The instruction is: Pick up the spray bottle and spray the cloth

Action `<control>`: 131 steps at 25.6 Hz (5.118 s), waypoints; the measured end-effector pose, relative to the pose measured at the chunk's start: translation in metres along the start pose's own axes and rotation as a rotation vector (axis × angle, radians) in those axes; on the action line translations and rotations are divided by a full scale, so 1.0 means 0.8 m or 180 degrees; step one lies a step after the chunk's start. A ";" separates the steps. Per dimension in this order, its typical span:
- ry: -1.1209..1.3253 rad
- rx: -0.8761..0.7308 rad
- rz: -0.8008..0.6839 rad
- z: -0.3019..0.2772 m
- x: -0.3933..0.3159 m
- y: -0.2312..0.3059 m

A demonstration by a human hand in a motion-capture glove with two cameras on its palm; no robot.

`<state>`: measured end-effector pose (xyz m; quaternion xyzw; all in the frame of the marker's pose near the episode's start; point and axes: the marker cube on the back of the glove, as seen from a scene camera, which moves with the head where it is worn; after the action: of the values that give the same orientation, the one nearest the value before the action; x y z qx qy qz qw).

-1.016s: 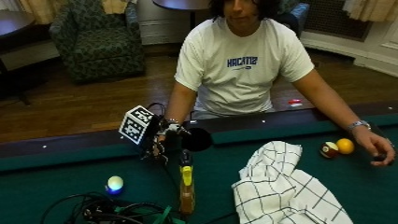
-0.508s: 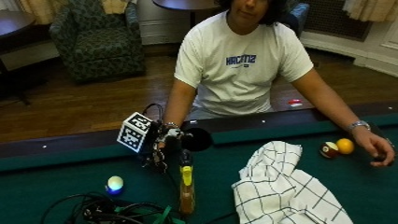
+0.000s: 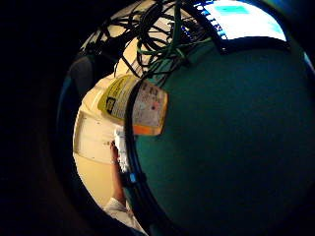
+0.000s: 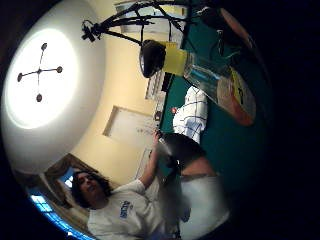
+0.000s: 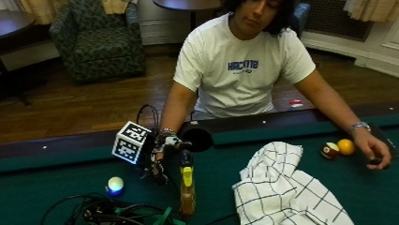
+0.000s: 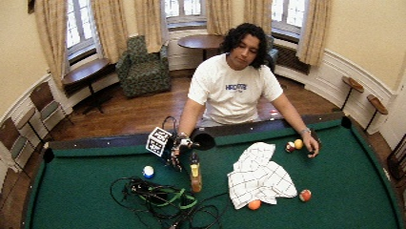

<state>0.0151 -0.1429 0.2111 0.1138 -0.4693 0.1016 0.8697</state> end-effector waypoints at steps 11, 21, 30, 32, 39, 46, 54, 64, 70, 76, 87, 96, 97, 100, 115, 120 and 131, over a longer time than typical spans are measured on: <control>-0.0021 -0.0329 -0.0086 0.035 -0.008 -0.044; -0.0110 -0.0196 -0.0241 0.048 -0.016 -0.059; -0.0238 -0.0310 -0.0229 0.058 -0.027 -0.074; -0.0270 -0.0346 -0.0211 0.062 -0.031 -0.077; -0.0431 -0.0277 -0.0110 0.075 -0.046 -0.088; -0.0442 0.0147 0.0012 0.081 -0.052 -0.103; -0.0376 0.0312 -0.0216 0.081 -0.054 -0.116; -0.0349 0.0233 -0.0260 0.082 -0.054 -0.117; -0.0379 0.0210 -0.0253 0.081 -0.051 -0.114; -0.0510 0.0098 -0.0177 0.072 -0.067 -0.113; -0.0963 -0.0296 -0.0645 0.022 -0.229 -0.110; -0.1029 -0.0500 -0.0694 0.001 -0.345 -0.135; -0.1011 -0.0537 -0.0677 0.003 -0.354 -0.137; -0.0916 -0.0720 -0.0564 0.019 -0.376 -0.140; 0.0039 -0.2105 0.0563 0.199 -0.341 -0.101; 0.0556 -0.2585 0.1047 0.250 -0.299 -0.079; 0.1435 -0.3110 0.1908 0.289 -0.224 -0.049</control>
<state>-0.2538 -0.2606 0.1801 -0.4591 -0.2778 0.1365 0.8327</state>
